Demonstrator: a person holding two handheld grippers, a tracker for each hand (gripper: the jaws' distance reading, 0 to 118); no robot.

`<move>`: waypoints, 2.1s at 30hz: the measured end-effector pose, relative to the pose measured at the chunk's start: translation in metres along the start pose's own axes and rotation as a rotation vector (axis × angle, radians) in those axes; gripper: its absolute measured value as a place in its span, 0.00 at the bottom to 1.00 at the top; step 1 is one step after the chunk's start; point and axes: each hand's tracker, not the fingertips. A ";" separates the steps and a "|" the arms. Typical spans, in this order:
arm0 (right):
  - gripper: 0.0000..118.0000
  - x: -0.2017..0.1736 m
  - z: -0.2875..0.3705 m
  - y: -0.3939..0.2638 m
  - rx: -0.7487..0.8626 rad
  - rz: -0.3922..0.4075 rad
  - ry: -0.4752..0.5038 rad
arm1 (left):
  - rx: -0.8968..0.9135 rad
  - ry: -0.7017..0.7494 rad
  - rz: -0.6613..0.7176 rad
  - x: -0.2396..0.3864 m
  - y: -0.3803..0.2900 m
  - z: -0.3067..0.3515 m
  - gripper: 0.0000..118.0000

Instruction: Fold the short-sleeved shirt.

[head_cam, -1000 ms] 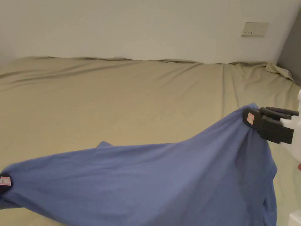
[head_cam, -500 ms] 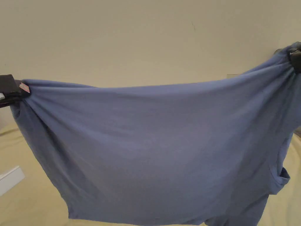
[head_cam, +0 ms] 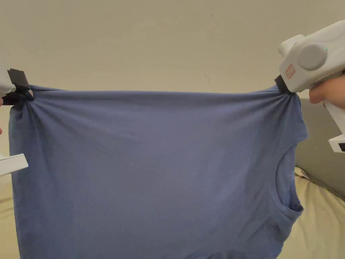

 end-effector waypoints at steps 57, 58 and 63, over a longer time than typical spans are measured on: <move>0.03 -0.117 0.078 -0.455 -0.384 -0.226 0.456 | -0.603 -0.011 0.100 -0.167 -0.401 0.106 0.02; 0.03 -0.121 0.089 -0.463 -0.409 -0.177 0.444 | -0.633 -0.010 0.078 -0.168 -0.408 0.116 0.02; 0.03 -0.131 0.119 -0.495 -0.496 -0.074 0.446 | -0.709 0.003 0.010 -0.175 -0.434 0.146 0.02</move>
